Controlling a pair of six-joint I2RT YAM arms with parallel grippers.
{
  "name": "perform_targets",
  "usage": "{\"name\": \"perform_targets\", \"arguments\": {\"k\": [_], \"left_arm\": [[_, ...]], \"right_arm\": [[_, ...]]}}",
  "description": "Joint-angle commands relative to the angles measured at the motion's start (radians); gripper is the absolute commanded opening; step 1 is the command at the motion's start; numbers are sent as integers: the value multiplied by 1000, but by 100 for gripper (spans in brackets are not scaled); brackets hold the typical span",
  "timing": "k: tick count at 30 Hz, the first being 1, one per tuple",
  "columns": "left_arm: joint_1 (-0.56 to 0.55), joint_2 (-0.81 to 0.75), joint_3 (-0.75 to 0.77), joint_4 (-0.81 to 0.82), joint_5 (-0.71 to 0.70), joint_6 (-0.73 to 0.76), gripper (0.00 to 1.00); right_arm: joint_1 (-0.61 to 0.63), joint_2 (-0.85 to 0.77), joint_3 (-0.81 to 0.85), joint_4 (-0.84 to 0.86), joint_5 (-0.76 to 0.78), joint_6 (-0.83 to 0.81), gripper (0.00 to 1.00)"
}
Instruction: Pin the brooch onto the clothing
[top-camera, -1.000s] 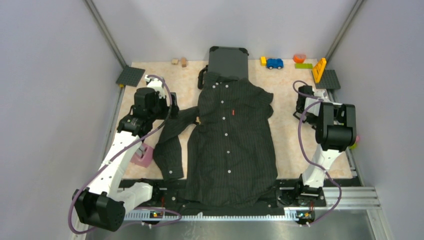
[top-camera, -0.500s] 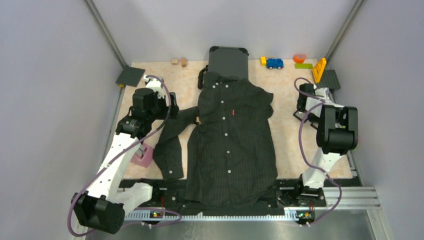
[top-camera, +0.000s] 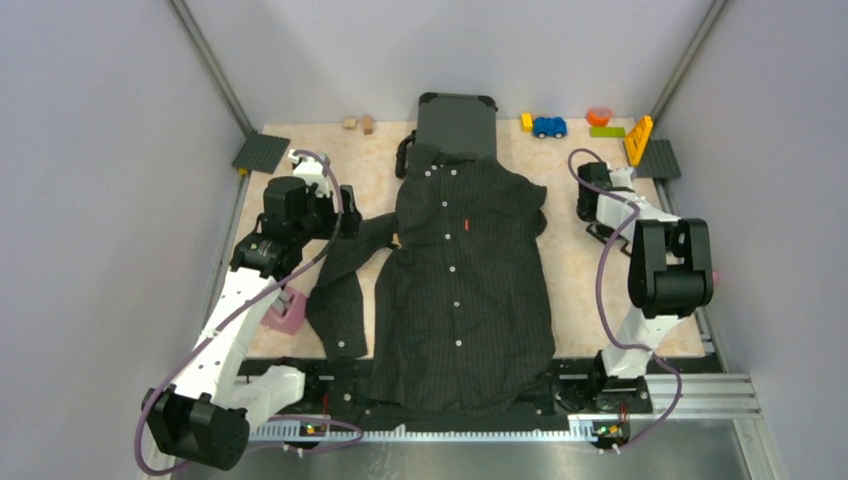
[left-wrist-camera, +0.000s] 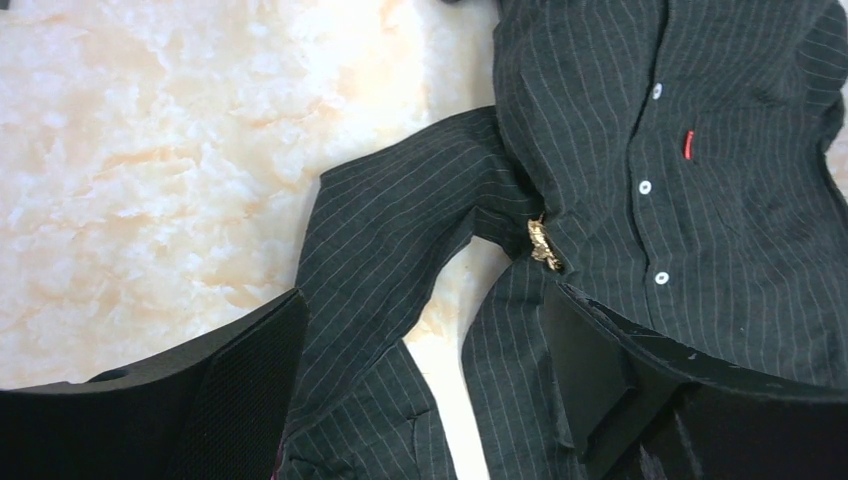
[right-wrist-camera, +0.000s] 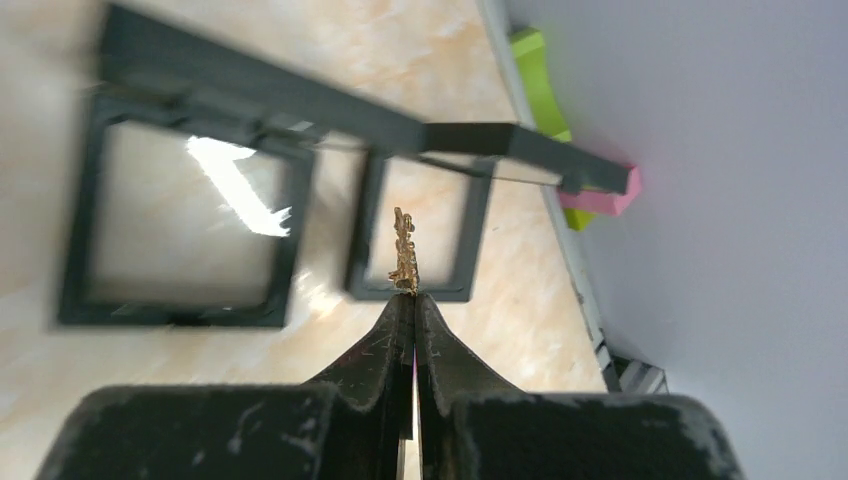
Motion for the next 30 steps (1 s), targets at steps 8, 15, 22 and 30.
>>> {"name": "perform_targets", "arguments": {"k": [8, 15, 22, 30], "left_arm": [[1, -13, -21, 85, 221, -9, 90], [-79, 1, -29, 123, 396, 1, 89], [-202, 54, -28, 172, 711, -8, 89], [-234, 70, -36, 219, 849, -41, 89]], "right_arm": [[238, -279, 1, -60, -451, 41, 0], [275, -419, -7, -65, -1032, 2, 0], [383, -437, -9, -46, -1464, -27, 0], [475, -432, 21, 38, -1776, -33, 0]]}}
